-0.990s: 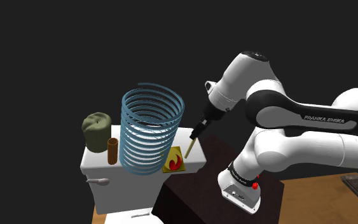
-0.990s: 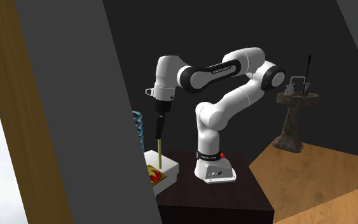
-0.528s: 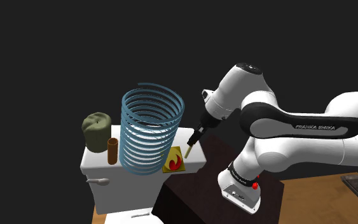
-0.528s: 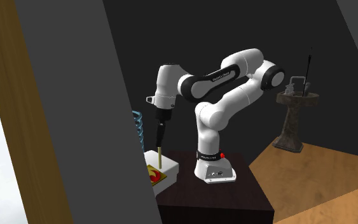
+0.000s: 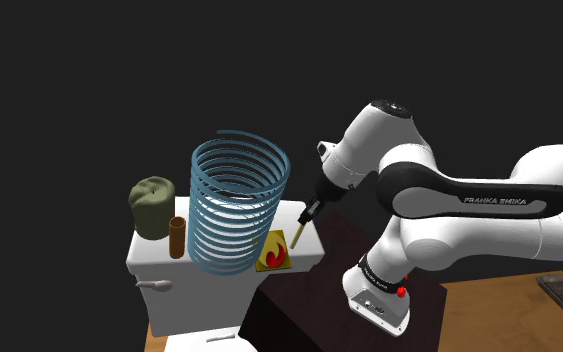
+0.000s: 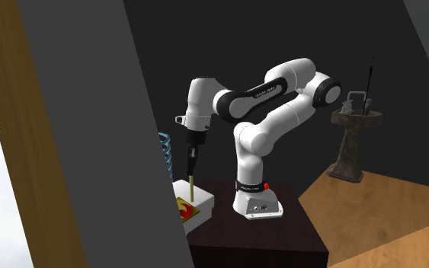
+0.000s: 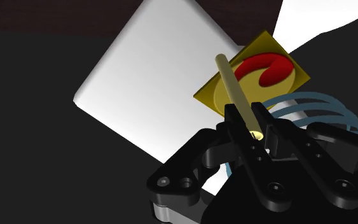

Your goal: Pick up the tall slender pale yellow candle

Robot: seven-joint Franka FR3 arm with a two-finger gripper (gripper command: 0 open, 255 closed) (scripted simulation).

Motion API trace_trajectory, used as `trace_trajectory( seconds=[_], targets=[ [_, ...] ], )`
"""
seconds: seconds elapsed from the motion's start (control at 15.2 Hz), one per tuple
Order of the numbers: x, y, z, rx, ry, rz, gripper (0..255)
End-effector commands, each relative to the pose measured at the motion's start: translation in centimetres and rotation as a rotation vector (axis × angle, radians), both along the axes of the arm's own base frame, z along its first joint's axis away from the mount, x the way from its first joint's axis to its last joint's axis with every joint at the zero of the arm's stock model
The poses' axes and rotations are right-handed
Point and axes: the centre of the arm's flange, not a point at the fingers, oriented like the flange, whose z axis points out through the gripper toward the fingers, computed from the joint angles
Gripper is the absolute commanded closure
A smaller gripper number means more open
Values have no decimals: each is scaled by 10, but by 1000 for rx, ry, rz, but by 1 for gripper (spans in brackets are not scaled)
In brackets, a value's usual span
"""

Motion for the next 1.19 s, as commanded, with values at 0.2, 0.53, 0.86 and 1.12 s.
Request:
trace_trajectory(
  seconds=[0.2, 0.53, 0.86, 1.12],
  targets=[
    [1, -1, 11, 0, 0, 0, 255],
    [1, -1, 37, 0, 0, 0, 255],
    [1, -1, 63, 0, 0, 0, 255],
    [1, -1, 80, 0, 0, 0, 255]
  ],
)
